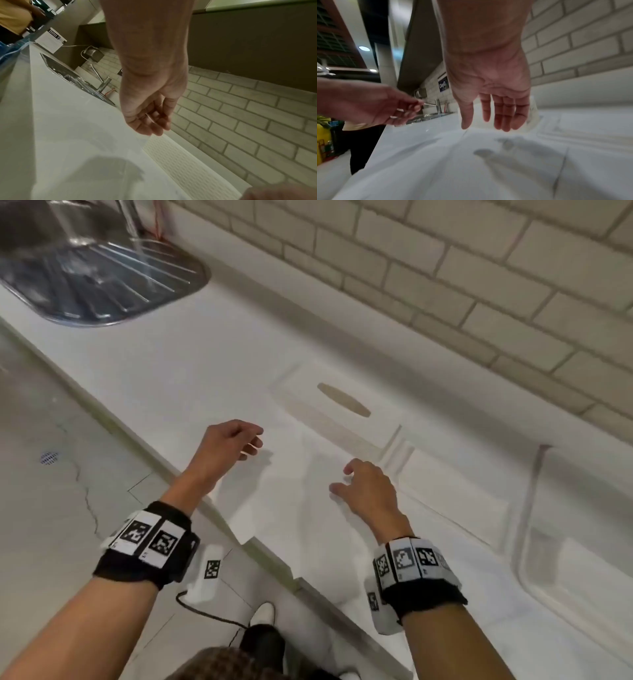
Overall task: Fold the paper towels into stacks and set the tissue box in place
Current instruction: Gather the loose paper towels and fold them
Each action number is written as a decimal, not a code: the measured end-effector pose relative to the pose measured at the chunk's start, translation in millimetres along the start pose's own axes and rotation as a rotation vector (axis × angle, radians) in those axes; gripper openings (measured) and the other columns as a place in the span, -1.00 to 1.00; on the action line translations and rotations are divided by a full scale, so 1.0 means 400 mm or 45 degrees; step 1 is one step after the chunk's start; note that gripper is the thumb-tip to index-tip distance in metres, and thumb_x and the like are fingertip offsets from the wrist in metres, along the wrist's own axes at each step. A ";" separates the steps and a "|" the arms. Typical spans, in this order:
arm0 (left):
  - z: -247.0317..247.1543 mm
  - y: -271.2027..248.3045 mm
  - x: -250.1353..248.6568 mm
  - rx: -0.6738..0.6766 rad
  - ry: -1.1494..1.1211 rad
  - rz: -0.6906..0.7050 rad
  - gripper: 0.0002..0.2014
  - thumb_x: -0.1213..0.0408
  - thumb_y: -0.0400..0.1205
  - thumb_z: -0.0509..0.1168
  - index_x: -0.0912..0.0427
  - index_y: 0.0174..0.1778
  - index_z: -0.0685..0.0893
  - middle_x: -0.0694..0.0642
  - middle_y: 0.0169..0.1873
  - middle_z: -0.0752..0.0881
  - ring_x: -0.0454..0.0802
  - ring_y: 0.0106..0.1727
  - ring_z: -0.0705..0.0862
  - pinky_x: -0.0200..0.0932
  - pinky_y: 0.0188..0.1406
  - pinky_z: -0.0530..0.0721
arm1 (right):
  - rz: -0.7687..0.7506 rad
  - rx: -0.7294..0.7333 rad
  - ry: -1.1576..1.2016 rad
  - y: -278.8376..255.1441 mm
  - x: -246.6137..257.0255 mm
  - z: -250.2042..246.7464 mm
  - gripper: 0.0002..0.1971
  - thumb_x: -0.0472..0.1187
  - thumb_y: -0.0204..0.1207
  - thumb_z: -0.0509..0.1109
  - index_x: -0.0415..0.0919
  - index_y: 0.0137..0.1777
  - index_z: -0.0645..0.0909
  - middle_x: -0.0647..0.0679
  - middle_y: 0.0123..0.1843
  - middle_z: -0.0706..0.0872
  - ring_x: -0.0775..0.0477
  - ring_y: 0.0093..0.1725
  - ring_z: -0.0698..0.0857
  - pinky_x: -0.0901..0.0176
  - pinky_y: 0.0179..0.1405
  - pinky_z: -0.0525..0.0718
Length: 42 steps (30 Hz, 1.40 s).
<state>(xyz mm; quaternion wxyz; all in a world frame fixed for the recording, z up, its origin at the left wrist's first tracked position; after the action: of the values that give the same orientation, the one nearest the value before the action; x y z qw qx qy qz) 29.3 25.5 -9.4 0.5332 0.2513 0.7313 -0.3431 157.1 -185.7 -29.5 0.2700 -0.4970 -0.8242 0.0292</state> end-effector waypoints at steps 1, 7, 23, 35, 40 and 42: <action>0.009 0.006 0.004 -0.004 -0.014 -0.001 -0.81 0.35 0.69 0.22 0.21 -0.02 0.75 0.14 -0.19 0.77 0.02 -0.19 0.71 -0.15 -0.16 0.62 | 0.046 0.047 -0.038 0.005 0.004 0.022 -0.43 0.06 0.45 0.48 -0.17 0.40 0.48 -0.12 0.34 0.61 -0.18 0.32 0.60 0.00 0.19 0.59; 0.071 0.014 0.024 0.078 -0.050 -0.046 -0.82 0.34 0.68 0.23 0.20 0.00 0.76 0.13 -0.17 0.79 0.00 -0.18 0.72 -0.13 -0.12 0.62 | 0.229 0.033 -0.157 0.028 -0.017 0.092 -0.20 0.08 0.29 0.60 -0.18 0.46 0.35 -0.17 0.40 0.50 -0.22 0.42 0.46 -0.10 0.29 0.54; 0.187 -0.041 0.075 0.228 -0.296 -0.240 -0.46 -0.06 0.53 0.44 0.06 0.39 0.55 0.02 0.18 0.72 0.03 0.15 0.75 -0.02 0.17 0.71 | 0.032 0.092 0.955 0.011 0.029 -0.037 -0.62 -0.36 0.35 0.60 -0.24 0.17 0.66 -0.12 0.07 0.81 -0.13 0.05 0.81 0.09 -0.01 0.78; 0.083 0.039 -0.015 0.080 0.097 -0.121 -0.90 0.37 0.57 0.35 0.28 -0.06 0.72 0.12 -0.25 0.76 0.06 -0.31 0.70 -0.15 -0.31 0.64 | 0.170 -0.146 0.308 0.080 -0.088 0.012 -0.76 -0.11 0.50 0.44 -0.16 0.12 0.72 -0.10 0.13 0.77 -0.15 0.14 0.72 0.14 0.06 0.61; 0.080 0.016 0.003 0.149 0.110 -0.148 -0.87 0.35 0.60 0.30 0.25 -0.02 0.73 0.10 -0.20 0.78 0.05 -0.28 0.73 -0.15 -0.28 0.67 | 0.105 -0.148 -0.110 0.084 -0.055 0.065 -0.39 0.07 0.49 0.43 -0.18 0.47 0.43 -0.15 0.44 0.51 -0.22 0.41 0.47 -0.11 0.32 0.49; 0.075 0.009 0.003 0.131 0.087 -0.149 -0.91 0.36 0.60 0.31 0.18 -0.09 0.73 0.08 -0.21 0.79 0.03 -0.28 0.74 -0.17 -0.29 0.68 | 0.112 -0.184 -0.212 0.089 -0.044 0.072 -0.39 0.07 0.46 0.44 -0.18 0.44 0.43 -0.16 0.42 0.51 -0.23 0.40 0.44 -0.12 0.30 0.43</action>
<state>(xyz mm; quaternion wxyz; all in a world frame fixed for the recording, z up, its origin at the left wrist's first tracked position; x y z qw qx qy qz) 50.0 4.8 -17.3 0.4732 0.2466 0.7440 -0.4021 178.5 -176.1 -72.9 0.1623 -0.5468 -0.8211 0.0227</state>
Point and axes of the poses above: each hand's wrist, its own y-axis towards the middle knuckle, its own z-axis out of the palm, x = y × z, the point moved 4 cm from there along y, towards the middle knuckle
